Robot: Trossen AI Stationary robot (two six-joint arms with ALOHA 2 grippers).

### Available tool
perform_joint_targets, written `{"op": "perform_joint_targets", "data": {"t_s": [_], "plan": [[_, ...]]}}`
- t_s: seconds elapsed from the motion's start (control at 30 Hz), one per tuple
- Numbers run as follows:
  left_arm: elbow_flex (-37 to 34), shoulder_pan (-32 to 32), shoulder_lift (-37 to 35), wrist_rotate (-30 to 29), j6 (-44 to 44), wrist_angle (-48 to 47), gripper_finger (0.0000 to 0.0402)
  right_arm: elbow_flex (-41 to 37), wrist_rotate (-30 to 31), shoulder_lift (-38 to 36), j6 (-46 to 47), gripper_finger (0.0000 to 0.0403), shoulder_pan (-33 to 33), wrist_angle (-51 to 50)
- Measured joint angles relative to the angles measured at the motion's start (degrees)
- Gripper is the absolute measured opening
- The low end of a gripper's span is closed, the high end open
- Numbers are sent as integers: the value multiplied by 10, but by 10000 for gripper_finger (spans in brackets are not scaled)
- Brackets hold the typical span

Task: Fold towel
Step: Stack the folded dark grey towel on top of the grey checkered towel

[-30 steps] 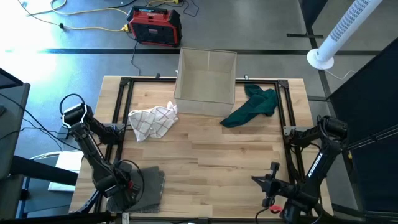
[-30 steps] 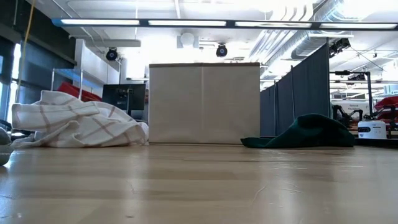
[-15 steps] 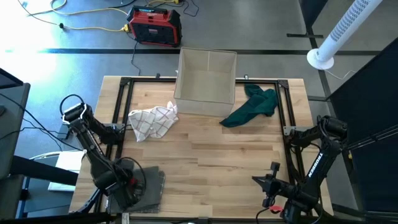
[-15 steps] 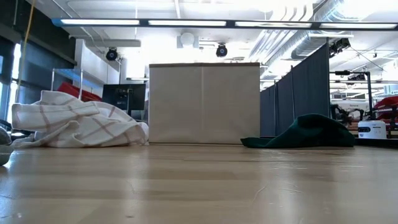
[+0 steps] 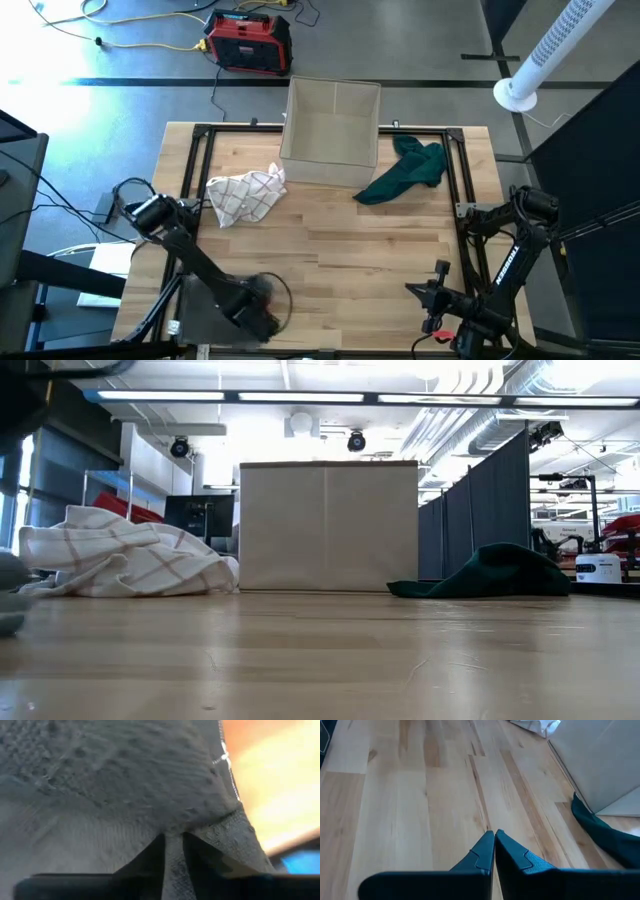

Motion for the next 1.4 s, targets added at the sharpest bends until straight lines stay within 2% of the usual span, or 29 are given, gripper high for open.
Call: {"op": "perform_joint_targets", "data": {"t_s": [0.1, 0.17, 0.4, 0.5, 0.77, 0.93, 1.0, 1.2, 1.4], "plan": [[1, 9, 14, -4, 35, 85, 14, 0, 0, 0, 0, 0, 0, 0], [1, 15, 16, -6, 41, 86, 4, 0, 3, 0, 0, 0, 0, 0], [2, 20, 2, -11, -10, -89, 1, 0, -7, 0, 4, 0, 0, 0], [2, 19, -4, -16, -20, -130, 1, 0, -16, 0, 4, 0, 0, 0], [30, 22, -54, -141, -43, -136, 0, 0, -14, 0, 1, 0, -3, -4], [68, 25, -90, -228, -16, -150, 0, 0, -12, 0, 0, 0, -5, -4], [80, 25, -98, -242, -7, -154, 0, 0, -16, 0, 2, 0, -6, -4], [80, 23, -99, -152, -5, -151, 0, 0, -25, 0, 2, 0, -6, -4], [76, 14, -97, -128, -24, -163, 10, 0, -25, 0, 2, 0, -6, -4]]}}
